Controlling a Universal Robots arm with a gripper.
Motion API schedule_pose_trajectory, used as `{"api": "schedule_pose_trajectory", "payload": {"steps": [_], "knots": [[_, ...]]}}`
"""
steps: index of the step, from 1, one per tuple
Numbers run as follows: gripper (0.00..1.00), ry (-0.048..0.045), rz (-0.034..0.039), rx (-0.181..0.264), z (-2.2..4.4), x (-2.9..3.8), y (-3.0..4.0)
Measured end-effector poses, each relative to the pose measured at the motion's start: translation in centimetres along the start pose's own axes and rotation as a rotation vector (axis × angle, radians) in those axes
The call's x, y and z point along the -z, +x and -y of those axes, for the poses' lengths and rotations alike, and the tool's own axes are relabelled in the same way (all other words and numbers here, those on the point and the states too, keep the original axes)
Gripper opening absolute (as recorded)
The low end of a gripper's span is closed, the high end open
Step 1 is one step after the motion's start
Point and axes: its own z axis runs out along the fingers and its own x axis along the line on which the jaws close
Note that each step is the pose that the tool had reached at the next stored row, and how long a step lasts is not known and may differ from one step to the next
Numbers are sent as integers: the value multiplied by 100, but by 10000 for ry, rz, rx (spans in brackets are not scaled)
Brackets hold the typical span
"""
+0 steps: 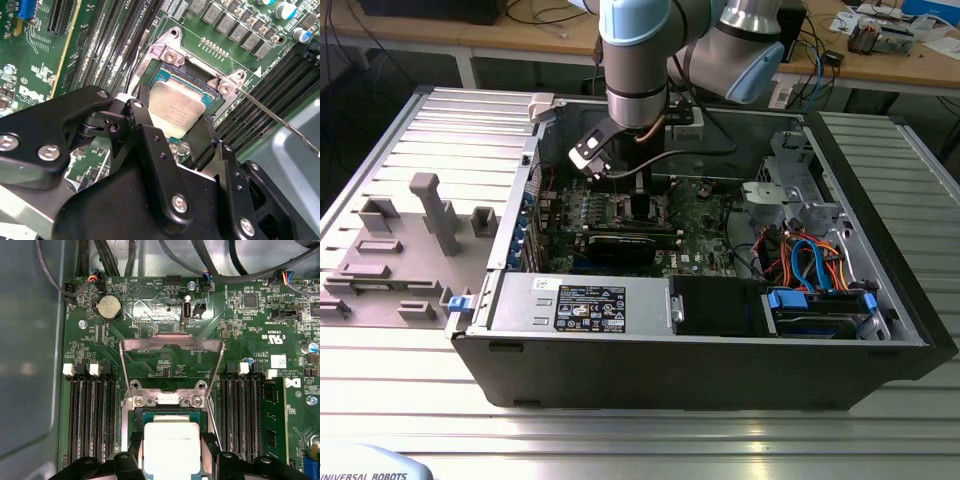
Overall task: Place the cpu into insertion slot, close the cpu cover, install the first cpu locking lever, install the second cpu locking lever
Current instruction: 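Place the cpu into insertion slot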
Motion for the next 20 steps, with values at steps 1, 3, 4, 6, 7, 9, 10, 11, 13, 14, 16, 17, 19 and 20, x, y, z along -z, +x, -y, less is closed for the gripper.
{"api": "schedule_pose_trajectory", "payload": {"steps": [1,3,4,6,7,9,10,11,13,14,16,17,19,20], "knots": [[54,0,0,0,1,-5,0],[54,2,2,0,2,-16,0],[54,1,3,-1,3,-20,0],[54,1,3,-1,3,-23,0],[54,2,3,-1,3,-24,0],[54,2,4,-13,3,-29,1],[54,2,5,-24,4,-29,1],[54,1,4,-28,4,-30,1],[54,0,4,-28,4,-30,1],[54,-1,2,-30,4,-30,2],[54,0,4,-50,5,-26,4],[54,1,5,-52,5,-26,5],[54,1,6,-54,4,-26,6],[54,0,6,-54,4,-26,7]]}}
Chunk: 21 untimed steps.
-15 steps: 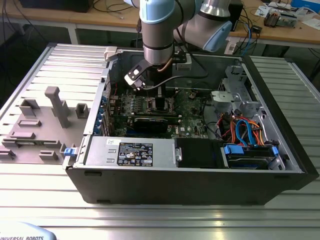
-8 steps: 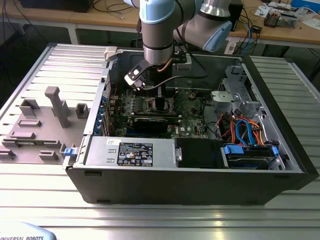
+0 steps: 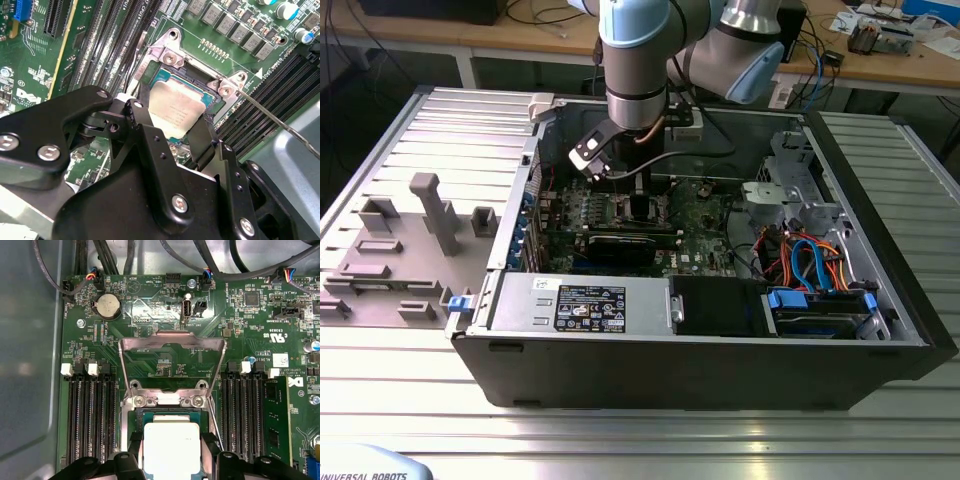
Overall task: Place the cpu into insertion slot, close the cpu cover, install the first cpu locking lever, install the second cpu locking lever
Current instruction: 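Place the cpu into insertion slot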
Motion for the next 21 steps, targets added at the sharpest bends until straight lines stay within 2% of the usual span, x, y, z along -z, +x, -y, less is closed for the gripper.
{"api": "schedule_pose_trajectory", "payload": {"steps": [3,5,17,18,19,21], "knots": [[54,1,-11,-4,1,-1,3],[54,-2,-53,-11,1,-7,5],[55,0,-50,-9,1,-8,4],[62,0,-50,-9,1,-9,4],[62,0,-50,-9,1,-8,4],[62,8,-49,-10,-3,42,3]]}}
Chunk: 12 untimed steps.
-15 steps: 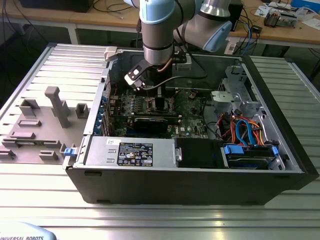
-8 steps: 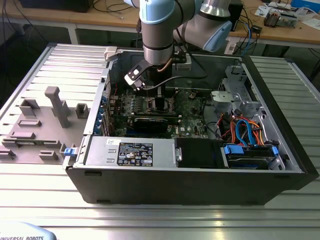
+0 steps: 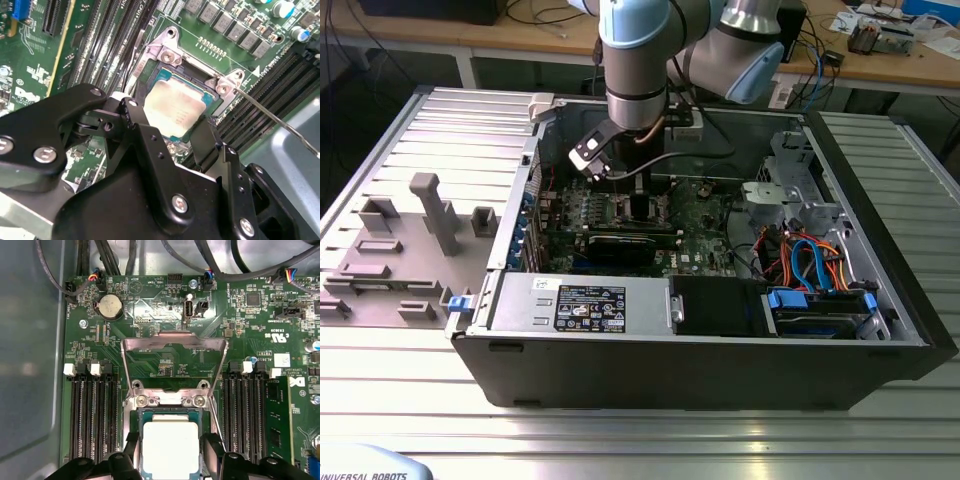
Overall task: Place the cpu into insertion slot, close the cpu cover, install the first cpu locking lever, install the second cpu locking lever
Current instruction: 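Place the cpu into insertion slot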
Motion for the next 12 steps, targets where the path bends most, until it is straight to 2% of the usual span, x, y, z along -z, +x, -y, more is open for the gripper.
{"api": "schedule_pose_trajectory", "payload": {"steps": [2,5,6,7,8,9,10,11,12], "knots": [[62,24,0,1,-7,63,0],[60,91,-1,-1,-17,122,0],[47,179,0,-2,-29,160,0],[47,225,0,-2,-35,170,0],[42,300,-3,-4,-46,179,0],[29,405,-3,-3,-60,182,-1],[23,502,-8,-3,-75,182,-1],[11,509,-9,-4,-77,182,-1],[11,508,-10,-4,-77,181,0]]}}
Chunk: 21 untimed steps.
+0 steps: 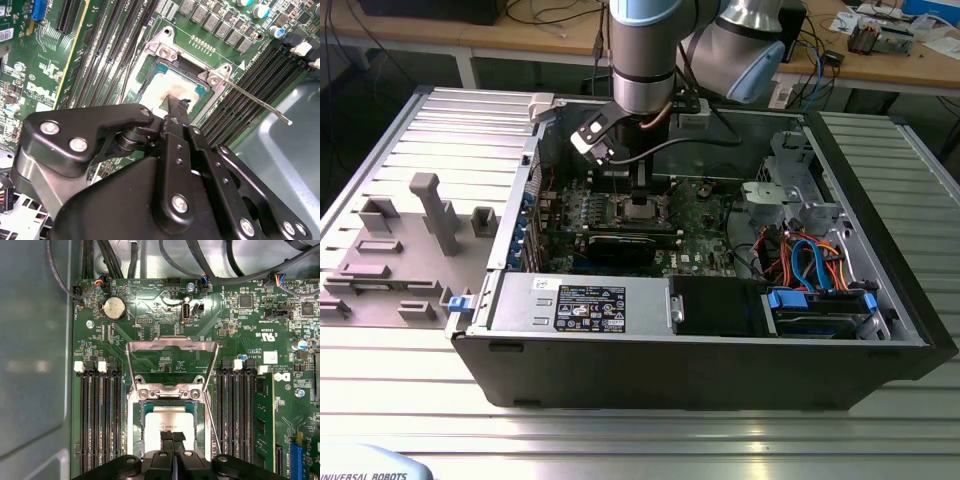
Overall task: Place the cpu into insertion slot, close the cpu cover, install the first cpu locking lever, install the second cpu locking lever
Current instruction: 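Place the cpu into insertion slot, then close the cpu cover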
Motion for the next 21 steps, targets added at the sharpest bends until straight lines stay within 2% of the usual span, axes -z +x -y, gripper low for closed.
{"api": "schedule_pose_trajectory", "payload": {"steps": [10,21], "knots": [[11,-1,-11,1,-3,-1,1],[11,0,-13,0,-5,36,0]]}}
